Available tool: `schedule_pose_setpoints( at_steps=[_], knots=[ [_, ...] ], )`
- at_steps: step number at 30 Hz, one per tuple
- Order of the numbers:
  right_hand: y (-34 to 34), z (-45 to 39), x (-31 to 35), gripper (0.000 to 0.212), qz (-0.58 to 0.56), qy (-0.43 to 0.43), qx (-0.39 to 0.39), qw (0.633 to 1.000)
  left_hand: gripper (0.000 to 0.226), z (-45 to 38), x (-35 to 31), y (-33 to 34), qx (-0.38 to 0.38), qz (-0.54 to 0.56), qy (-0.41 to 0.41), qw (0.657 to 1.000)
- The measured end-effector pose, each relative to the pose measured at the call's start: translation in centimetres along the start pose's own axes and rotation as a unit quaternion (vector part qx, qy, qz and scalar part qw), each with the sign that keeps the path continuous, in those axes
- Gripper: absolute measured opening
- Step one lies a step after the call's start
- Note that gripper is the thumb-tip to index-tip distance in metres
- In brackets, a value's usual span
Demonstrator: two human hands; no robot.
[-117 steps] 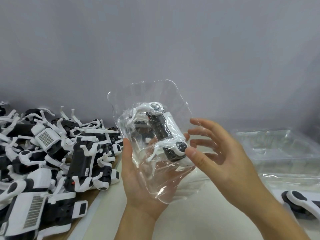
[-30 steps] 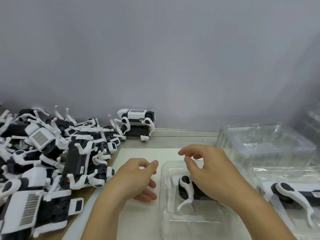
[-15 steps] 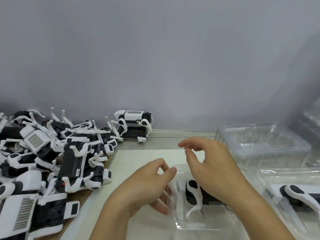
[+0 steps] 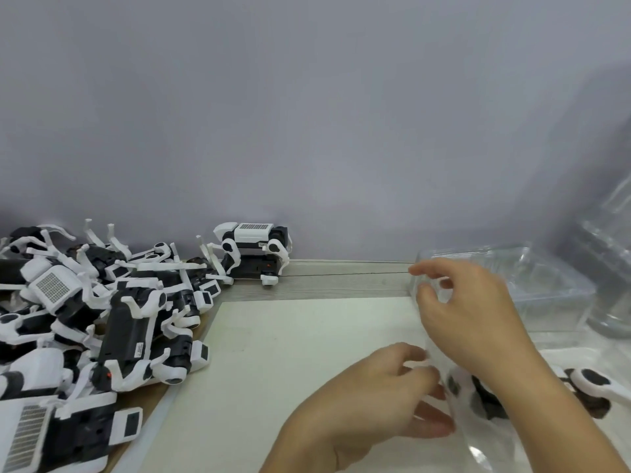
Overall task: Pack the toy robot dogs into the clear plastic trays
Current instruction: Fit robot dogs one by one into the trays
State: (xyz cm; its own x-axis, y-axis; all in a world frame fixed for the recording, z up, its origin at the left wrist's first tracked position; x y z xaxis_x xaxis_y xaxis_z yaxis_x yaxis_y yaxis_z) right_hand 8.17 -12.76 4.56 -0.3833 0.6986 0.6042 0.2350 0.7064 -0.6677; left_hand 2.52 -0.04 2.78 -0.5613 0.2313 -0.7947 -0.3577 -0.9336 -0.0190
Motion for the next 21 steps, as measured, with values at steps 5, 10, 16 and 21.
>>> schedule_pose_setpoints(
  at_steps=[5, 10, 16, 21],
  knots=[
    [-0.8, 0.4, -0.1, 0.036, 0.076, 0.054, 0.011, 0.996, 0.013, -0.7, 0.2, 2.1, 0.041, -0.010, 0.013, 0.999],
    [-0.8, 0.5, -0.5, 0.044, 0.144, 0.102, 0.053, 0.983, 0.033, -1.3, 0.7, 2.2, 0.055, -0.083, 0.049, 0.994],
    [-0.9, 0.5, -0.9, 0.044, 0.161, 0.100, 0.048, 0.981, 0.041, -1.8, 1.2, 2.3, 0.050, -0.149, 0.070, 0.985],
    [-1.0, 0.6, -0.6, 0.038, 0.149, 0.083, 0.018, 0.985, 0.029, -2.6, 1.4, 0.8, -0.063, -0.069, 0.112, 0.989]
  ],
)
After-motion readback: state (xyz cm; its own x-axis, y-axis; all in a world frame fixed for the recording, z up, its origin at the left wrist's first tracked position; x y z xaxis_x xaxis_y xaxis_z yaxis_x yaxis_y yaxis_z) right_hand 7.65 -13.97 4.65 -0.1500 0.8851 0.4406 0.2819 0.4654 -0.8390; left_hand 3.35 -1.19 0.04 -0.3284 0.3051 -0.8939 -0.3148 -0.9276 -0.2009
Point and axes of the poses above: each hand's wrist, its own z-axis away from the middle knuckle, its own y-axis out of the palm, x = y × z, the point moved 1 cm from there along -z, towards the middle knuckle, and after that the axes turned 12 degrees about -y, right-handed, at the moved point
